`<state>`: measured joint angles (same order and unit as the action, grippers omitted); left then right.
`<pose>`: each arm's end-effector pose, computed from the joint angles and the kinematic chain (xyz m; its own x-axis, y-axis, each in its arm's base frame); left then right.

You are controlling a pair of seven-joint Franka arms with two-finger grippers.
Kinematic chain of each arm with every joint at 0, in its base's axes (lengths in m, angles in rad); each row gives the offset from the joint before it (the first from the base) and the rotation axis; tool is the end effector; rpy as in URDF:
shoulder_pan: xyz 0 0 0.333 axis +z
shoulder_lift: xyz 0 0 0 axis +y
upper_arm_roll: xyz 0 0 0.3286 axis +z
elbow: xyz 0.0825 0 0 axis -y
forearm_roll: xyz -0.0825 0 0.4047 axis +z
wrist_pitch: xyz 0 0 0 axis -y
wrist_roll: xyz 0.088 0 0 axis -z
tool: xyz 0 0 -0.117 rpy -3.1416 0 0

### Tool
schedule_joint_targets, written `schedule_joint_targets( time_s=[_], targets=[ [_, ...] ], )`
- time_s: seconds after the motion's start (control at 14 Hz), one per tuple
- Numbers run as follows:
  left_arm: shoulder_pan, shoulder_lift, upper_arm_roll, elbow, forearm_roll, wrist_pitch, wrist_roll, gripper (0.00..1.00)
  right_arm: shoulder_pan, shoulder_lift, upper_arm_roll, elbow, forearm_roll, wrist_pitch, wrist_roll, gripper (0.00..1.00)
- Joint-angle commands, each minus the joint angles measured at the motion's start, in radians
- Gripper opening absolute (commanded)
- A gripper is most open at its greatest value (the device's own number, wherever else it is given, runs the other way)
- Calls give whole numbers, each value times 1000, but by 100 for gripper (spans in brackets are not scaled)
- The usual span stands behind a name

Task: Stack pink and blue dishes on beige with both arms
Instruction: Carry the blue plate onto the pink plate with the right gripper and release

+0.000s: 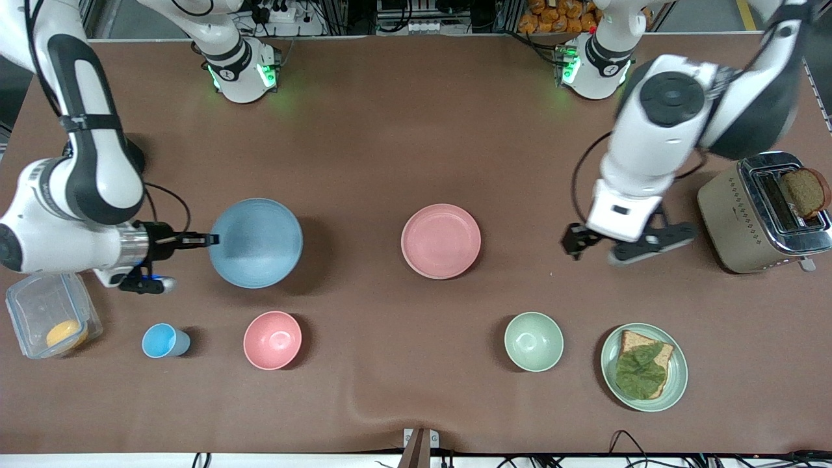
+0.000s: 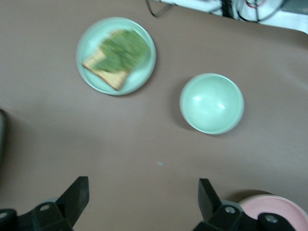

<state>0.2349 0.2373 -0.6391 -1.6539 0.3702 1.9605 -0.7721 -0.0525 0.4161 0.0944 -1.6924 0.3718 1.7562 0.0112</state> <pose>0.6277 -0.2030 0.5026 0.9413 0.2499 0.2269 0.2733 -0.9588 -0.0779 0.6422 0.0577 0.3318 0.9322 -0.0321 -0.3605 -0.1648 -0.9246 -0.3436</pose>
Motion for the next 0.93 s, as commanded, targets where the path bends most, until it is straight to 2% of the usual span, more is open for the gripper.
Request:
schedule_joint_targets(
  time_s=[0.0, 0.07, 0.14, 0.21, 0.43, 0.5, 0.64, 0.86],
  targets=[
    [75, -36, -8, 55, -45, -78, 132, 100, 145, -10, -7, -15, 73, 77, 158, 0],
    [107, -68, 1, 62, -89, -89, 179, 100, 219, -7, -8, -16, 72, 121, 247, 0],
    [107, -113, 45, 56, -147, -91, 254, 100, 288, 4, -9, -16, 71, 162, 353, 0],
    [87, -134, 134, 52, -187, -95, 333, 100, 356, 15, -9, -15, 73, 204, 456, 0],
    [-110, -211, 422, 51, -263, -192, 493, 100, 500, 42, -7, -15, 79, 311, 683, 0],
    [-149, -225, 482, 52, -278, -216, 497, 100, 526, 50, -7, -15, 123, 330, 702, 0],
    [-151, -240, 506, 54, -297, -247, 530, 100, 555, 79, -8, -16, 208, 380, 707, 0],
    [-144, -231, 498, 59, -301, -247, 537, 100, 597, 113, -9, -18, 213, 446, 739, 0]
  ],
)
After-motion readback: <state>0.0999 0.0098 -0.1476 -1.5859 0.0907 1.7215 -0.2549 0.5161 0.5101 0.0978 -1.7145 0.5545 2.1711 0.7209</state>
